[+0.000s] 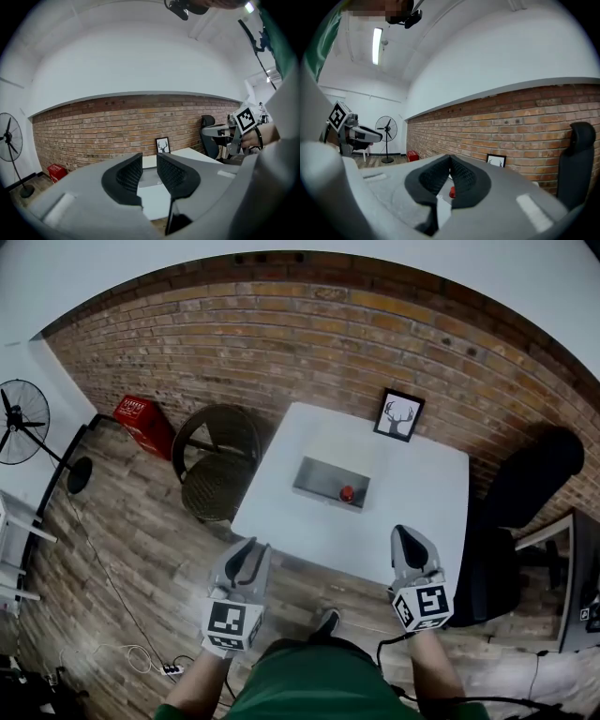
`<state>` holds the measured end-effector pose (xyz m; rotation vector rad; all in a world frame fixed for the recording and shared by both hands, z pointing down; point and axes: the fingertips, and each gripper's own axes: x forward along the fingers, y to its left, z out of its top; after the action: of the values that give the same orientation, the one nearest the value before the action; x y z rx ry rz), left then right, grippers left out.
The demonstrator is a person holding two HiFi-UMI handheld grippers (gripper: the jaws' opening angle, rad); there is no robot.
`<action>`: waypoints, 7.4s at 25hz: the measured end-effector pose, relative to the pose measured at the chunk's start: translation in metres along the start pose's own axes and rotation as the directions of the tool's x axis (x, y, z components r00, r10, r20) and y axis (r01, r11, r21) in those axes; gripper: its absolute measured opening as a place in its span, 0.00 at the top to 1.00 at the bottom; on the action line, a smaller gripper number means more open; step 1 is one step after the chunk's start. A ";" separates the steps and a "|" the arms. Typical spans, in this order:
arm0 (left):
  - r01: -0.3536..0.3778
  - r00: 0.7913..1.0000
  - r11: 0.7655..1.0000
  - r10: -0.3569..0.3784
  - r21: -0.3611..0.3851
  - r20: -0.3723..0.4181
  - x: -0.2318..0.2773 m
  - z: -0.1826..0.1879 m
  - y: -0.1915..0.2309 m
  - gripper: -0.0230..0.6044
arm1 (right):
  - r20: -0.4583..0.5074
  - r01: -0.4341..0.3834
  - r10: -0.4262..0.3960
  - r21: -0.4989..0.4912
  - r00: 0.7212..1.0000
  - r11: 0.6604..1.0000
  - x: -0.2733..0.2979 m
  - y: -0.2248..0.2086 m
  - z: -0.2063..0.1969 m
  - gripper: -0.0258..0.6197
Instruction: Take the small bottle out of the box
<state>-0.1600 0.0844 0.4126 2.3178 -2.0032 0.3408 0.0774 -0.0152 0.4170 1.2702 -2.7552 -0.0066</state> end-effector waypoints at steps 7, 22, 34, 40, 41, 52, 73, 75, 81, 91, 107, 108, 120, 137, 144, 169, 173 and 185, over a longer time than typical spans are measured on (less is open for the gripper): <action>0.019 0.999 1.000 -0.019 -0.004 -0.047 0.052 -0.009 -0.006 0.80 | -0.057 -0.020 0.020 0.009 0.998 1.000 0.042 -0.024 -0.020 0.96; 0.253 0.961 0.964 -0.240 0.082 -0.138 0.189 -0.049 0.042 0.80 | -0.256 0.096 -0.079 0.053 0.963 0.994 0.132 -0.040 -0.095 0.89; 0.394 0.904 0.915 -0.370 0.083 -0.216 0.243 -0.091 0.093 0.80 | -0.417 0.162 -0.133 0.036 0.899 0.986 0.189 -0.019 -0.166 0.76; 0.425 0.883 0.903 -0.397 0.068 -0.249 0.252 -0.107 0.103 0.80 | -0.463 0.188 -0.133 0.075 0.876 0.979 0.211 -0.017 -0.200 0.72; 0.430 0.880 0.900 -0.401 0.068 -0.254 0.253 -0.109 0.101 0.80 | -0.467 0.195 -0.135 0.084 0.874 0.977 0.215 -0.018 -0.205 0.71; 0.398 0.884 0.917 -0.375 0.030 -0.279 0.254 -0.114 0.084 0.81 | -0.502 0.122 -0.081 0.049 0.861 0.991 0.232 -0.010 -0.224 0.66; 0.318 0.900 0.948 -0.311 -0.030 -0.305 0.232 -0.116 0.078 0.81 | -0.532 0.038 -0.035 -0.004 0.846 0.999 0.233 -0.014 -0.229 0.75; 0.316 0.901 0.948 -0.311 -0.035 -0.304 0.232 -0.115 0.078 0.81 | -0.532 0.030 -0.029 -0.006 0.846 1.000 0.233 -0.013 -0.226 0.75; 0.323 0.899 0.946 -0.320 -0.042 -0.300 0.231 -0.113 0.063 0.81 | -0.509 0.022 -0.027 -0.017 0.860 1.000 0.230 -0.020 -0.210 0.75; 0.338 0.900 0.940 -0.335 -0.040 -0.280 0.234 -0.106 0.041 0.81 | -0.431 0.028 -0.011 0.032 0.902 0.999 0.216 -0.026 -0.172 0.75; 0.368 0.888 0.929 -0.358 -0.019 -0.289 0.237 -0.100 0.003 0.81 | -0.391 0.175 -0.130 0.082 0.911 0.981 0.163 -0.116 -0.147 0.75; 0.370 0.887 0.929 -0.359 -0.018 -0.290 0.238 -0.100 0.001 0.81 | -0.390 0.184 -0.139 0.081 0.910 0.980 0.161 -0.122 -0.146 0.75; 0.344 0.897 0.939 -0.334 -0.017 -0.288 0.251 -0.094 -0.015 0.82 | -0.391 0.254 -0.212 0.057 0.896 0.966 0.135 -0.184 -0.146 0.75; 0.226 0.921 0.974 -0.219 -0.016 -0.322 0.235 -0.102 -0.020 0.82 | -0.493 0.349 -0.290 0.030 0.820 0.937 0.096 -0.269 -0.215 0.75; 0.194 0.921 0.981 -0.186 -0.009 -0.343 0.220 -0.108 -0.026 0.82 | -0.532 0.343 -0.283 0.016 0.798 0.939 0.084 -0.278 -0.247 0.75; 0.275 0.909 0.960 -0.279 -0.058 -0.309 0.255 -0.079 -0.011 0.82 | -0.354 0.548 -0.471 0.158 0.808 0.821 0.048 -0.297 -0.183 0.70; 0.316 0.909 0.947 -0.320 -0.062 -0.266 0.268 -0.061 -0.013 0.82 | -0.234 0.531 -0.487 0.194 0.842 0.825 0.044 -0.280 -0.127 0.75; 0.481 0.875 0.875 -0.483 -0.051 -0.043 0.289 0.035 -0.041 0.82 | -0.027 0.464 -0.476 0.281 0.879 0.840 0.045 -0.198 -0.011 0.92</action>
<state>-0.0770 -0.1962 0.4421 2.6361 -1.3186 0.3206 0.2000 -0.1776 0.4230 2.0169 -2.4585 0.3303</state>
